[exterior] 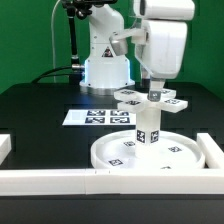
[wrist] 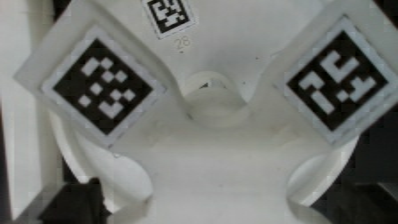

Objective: Assemble round table

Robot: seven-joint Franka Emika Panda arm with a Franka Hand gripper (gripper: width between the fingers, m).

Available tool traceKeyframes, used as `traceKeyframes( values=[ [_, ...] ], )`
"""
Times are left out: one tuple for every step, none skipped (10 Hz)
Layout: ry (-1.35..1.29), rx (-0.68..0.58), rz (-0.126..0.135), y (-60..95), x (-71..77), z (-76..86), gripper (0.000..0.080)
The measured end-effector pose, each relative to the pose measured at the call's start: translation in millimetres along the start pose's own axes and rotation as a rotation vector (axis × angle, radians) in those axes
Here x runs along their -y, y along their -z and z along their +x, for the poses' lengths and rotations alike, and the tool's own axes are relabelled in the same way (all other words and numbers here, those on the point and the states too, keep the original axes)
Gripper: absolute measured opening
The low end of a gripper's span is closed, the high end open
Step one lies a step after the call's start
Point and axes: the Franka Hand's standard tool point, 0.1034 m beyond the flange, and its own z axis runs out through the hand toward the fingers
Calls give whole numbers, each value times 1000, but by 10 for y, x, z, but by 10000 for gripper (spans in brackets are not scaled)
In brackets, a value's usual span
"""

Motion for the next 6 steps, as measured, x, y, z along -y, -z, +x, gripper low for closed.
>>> traceKeyframes(
  values=[
    [-2,1,3,-17,6,-4,649],
    [-3,2,6,-34,12,-4,649],
    [-3,8,11,-69,26,-1,649],
    [-5,9,13,-81,31,0,649],
    [-6,10,17,-97,38,-2,636],
    [-7,12,20,-113,45,-13,636]
  ],
)
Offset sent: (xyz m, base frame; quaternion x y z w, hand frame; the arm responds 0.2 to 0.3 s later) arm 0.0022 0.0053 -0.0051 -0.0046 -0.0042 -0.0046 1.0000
